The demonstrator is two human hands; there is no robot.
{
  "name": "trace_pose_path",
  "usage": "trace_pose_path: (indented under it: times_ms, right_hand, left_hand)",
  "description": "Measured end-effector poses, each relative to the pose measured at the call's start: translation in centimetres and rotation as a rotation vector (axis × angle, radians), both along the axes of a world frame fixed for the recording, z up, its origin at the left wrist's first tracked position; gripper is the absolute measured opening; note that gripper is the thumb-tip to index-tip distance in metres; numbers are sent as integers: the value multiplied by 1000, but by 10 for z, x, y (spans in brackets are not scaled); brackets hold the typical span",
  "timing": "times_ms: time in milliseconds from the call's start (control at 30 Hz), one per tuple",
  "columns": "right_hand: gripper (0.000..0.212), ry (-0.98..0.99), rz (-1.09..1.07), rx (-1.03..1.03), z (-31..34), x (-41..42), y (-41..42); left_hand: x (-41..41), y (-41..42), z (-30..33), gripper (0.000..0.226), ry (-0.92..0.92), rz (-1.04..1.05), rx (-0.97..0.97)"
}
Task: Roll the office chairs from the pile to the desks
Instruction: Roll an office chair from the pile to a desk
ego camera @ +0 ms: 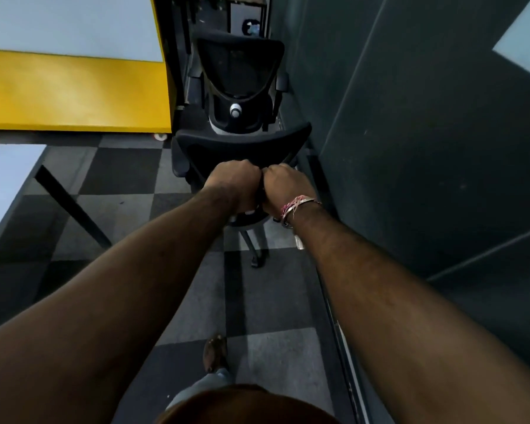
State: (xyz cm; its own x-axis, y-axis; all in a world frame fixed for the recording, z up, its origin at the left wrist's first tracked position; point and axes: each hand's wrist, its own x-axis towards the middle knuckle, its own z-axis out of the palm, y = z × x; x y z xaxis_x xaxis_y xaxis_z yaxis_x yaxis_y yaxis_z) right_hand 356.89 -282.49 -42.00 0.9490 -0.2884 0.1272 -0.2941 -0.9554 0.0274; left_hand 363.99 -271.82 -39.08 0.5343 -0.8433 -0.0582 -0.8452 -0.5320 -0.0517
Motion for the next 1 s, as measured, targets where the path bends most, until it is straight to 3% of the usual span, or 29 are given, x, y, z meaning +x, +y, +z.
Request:
trace_pose_path:
  times_ms: [133,267,467,667,800,1000]
  right_hand:
    - [20,-4,-18,11,-14,65,-44]
    - [28,27,26,33,-23,118,-82]
    - [19,22,117,50,-66,199,-140]
    - [28,236,278,60,-104,249,-198]
    - [41,205,397,40,-112,266,-214]
    - [35,161,428,3,-114,278,-229]
  left_hand:
    - [66,-42,-13,29,33,-22,-29]
    - [120,-80,-26,28,59,3,-3]
    - [193,-130,-64,46,92,66,-15]
    - [231,-180,-104,37,235,188,99]
    - [250,-191,-113,25,161,164,222]
    - [261,-206,-112,22,124,187,263]
